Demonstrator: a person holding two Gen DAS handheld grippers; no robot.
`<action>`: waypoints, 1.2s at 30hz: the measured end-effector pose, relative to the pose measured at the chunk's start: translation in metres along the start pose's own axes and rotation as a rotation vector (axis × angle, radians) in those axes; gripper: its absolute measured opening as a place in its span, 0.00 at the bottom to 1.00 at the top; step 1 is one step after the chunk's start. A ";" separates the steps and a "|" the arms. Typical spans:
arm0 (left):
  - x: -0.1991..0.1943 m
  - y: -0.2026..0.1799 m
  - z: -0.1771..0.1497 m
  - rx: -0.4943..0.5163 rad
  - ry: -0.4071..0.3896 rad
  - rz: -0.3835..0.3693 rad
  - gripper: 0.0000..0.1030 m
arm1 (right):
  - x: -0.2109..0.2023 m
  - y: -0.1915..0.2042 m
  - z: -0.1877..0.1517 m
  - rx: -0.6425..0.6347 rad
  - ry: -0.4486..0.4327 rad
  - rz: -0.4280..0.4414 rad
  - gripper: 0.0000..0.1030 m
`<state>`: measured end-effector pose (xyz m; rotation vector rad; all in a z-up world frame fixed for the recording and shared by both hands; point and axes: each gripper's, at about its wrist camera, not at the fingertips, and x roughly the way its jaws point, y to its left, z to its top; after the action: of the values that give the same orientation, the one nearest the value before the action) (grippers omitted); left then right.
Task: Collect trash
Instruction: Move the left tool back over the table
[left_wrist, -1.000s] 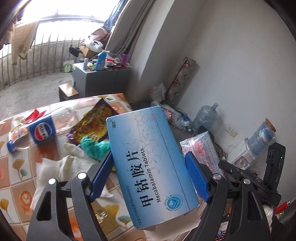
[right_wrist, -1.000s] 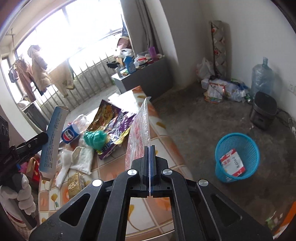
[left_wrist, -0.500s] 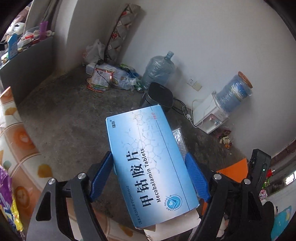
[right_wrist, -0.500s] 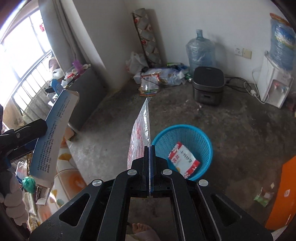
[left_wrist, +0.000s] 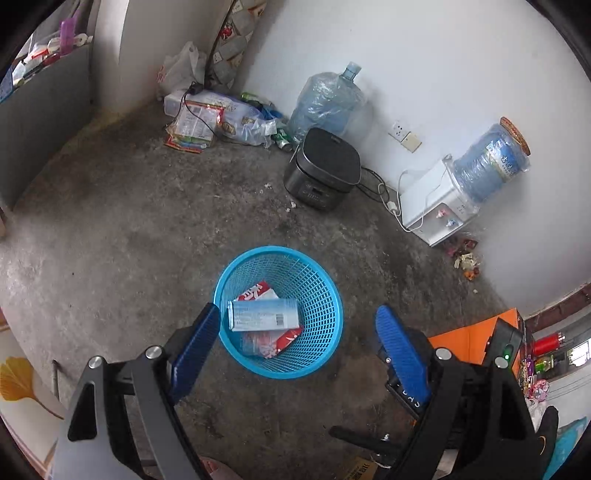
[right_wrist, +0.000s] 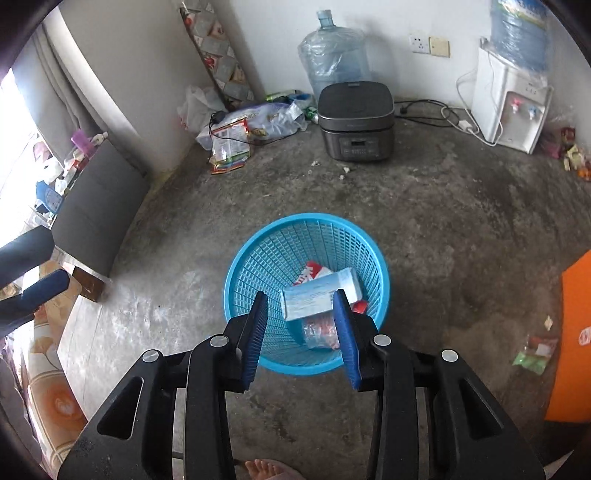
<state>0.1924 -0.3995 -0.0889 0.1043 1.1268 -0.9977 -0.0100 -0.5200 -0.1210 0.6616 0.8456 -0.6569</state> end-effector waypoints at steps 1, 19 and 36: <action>-0.011 0.002 0.000 0.003 -0.024 0.000 0.82 | -0.004 0.004 0.001 -0.006 -0.013 0.000 0.37; -0.294 0.039 -0.066 0.026 -0.488 0.046 0.94 | -0.190 0.126 -0.044 -0.341 -0.568 0.082 0.92; -0.465 0.136 -0.255 -0.185 -0.614 0.396 0.94 | -0.233 0.252 -0.117 -0.553 -0.282 0.667 0.92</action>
<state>0.0790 0.1003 0.1038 -0.1207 0.5935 -0.5094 0.0083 -0.2179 0.0795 0.2993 0.4606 0.0974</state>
